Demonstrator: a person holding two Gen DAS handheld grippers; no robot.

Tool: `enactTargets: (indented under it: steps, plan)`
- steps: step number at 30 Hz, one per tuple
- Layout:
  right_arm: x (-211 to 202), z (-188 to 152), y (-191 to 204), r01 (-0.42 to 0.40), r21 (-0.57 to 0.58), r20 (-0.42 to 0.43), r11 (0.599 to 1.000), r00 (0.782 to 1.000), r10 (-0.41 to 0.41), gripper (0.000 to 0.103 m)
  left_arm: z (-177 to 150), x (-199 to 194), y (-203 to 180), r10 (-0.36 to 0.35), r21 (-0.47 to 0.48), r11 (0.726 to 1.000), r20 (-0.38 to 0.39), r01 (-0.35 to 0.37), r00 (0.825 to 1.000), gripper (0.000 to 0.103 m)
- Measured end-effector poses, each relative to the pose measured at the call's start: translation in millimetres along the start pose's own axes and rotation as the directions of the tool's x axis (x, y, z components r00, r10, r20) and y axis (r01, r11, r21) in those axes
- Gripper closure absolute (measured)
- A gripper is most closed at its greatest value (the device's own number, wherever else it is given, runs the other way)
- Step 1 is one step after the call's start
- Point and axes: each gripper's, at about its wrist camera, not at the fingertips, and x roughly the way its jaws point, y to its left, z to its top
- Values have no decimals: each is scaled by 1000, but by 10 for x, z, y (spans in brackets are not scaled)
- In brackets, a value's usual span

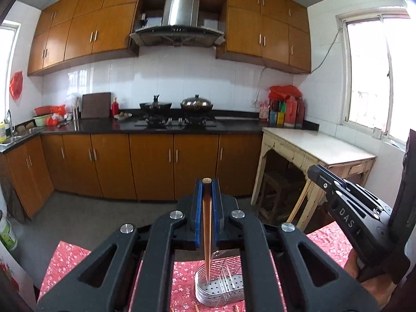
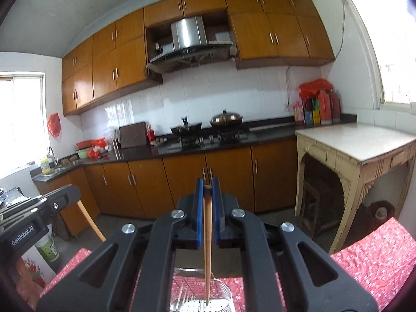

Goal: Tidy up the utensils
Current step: 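Open both tools to drop the chopsticks into the wire holder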

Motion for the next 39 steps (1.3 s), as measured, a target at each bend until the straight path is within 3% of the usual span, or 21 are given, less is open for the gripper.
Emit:
enactTargets:
  steps: [6, 14, 17, 19, 23, 31, 39]
  plan:
    - [359, -316, -107, 0, 26, -90, 1000, 996, 2, 95, -196, 324, 55, 25, 0, 1000, -70, -25, 997, 96]
    - [592, -474, -205, -6, 46, -152, 999, 988, 13, 94, -277, 531, 122, 27, -24, 999, -125, -30, 992, 96]
    - [602, -506, -235, 1, 46, -162, 999, 987, 7, 79, -291, 530, 130, 47, -19, 999, -136, -50, 990, 96]
    - [543, -504, -251, 16, 37, -147, 999, 989, -10, 68, -274, 511, 155, 47, -22, 998, -137, -51, 989, 93]
    - [375, -460, -323, 28, 31, -120, 999, 992, -24, 66, -244, 417, 227, 67, -37, 997, -124, -72, 990, 69]
    - [-123, -472, -438, 71, 11, -103, 997, 992, -69, 63, -255, -18, 342, 104, -33, 994, -96, -108, 990, 66]
    - [-808, -965, -637, 96, 6, -151, 995, 984, -94, 63, -680, -580, 481, 138, -24, 990, -101, -141, 985, 58]
